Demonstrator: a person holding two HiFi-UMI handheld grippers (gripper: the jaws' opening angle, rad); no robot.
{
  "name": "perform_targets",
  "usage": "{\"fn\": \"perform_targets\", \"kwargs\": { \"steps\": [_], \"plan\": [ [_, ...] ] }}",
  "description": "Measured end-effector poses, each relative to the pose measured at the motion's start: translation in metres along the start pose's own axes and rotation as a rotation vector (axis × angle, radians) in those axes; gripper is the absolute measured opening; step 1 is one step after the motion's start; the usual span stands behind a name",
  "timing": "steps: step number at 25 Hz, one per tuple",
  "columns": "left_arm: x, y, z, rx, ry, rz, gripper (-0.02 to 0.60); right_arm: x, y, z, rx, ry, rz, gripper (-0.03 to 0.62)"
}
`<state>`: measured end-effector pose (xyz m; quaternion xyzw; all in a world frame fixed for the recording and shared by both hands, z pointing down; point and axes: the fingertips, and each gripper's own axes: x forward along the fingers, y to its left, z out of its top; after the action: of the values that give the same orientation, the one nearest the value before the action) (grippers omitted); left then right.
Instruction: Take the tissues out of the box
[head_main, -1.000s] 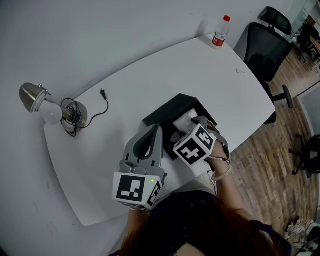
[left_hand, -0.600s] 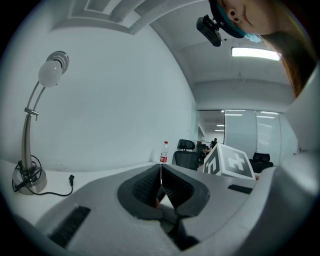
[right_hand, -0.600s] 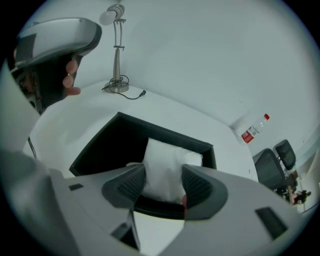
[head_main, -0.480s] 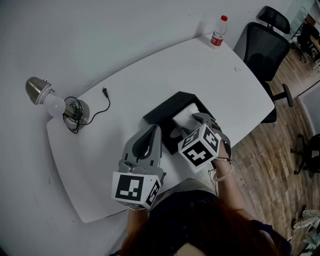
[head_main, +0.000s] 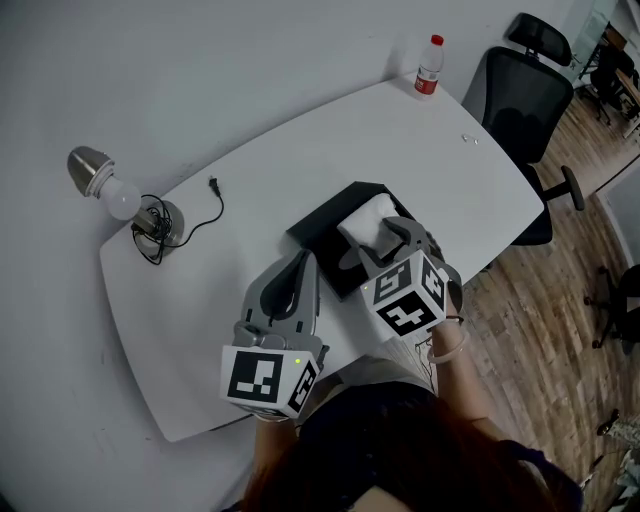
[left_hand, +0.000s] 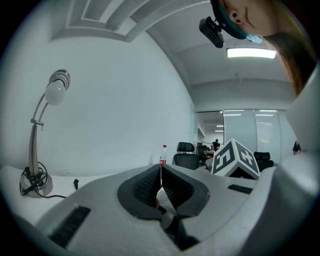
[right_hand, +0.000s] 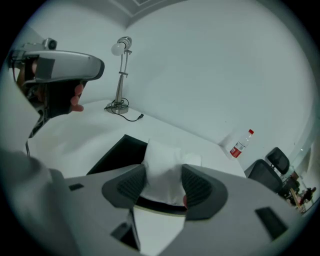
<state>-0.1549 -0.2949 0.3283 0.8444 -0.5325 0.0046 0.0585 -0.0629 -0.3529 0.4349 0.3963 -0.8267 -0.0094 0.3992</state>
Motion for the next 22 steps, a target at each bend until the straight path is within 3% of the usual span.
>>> {"fn": "perform_targets", "kwargs": {
  "steps": [22],
  "plan": [
    [-0.067, -0.036, 0.02, 0.047, -0.075, 0.034, 0.025, -0.078, 0.023, 0.026, -0.009, -0.234, -0.075, 0.238]
  ]
}}
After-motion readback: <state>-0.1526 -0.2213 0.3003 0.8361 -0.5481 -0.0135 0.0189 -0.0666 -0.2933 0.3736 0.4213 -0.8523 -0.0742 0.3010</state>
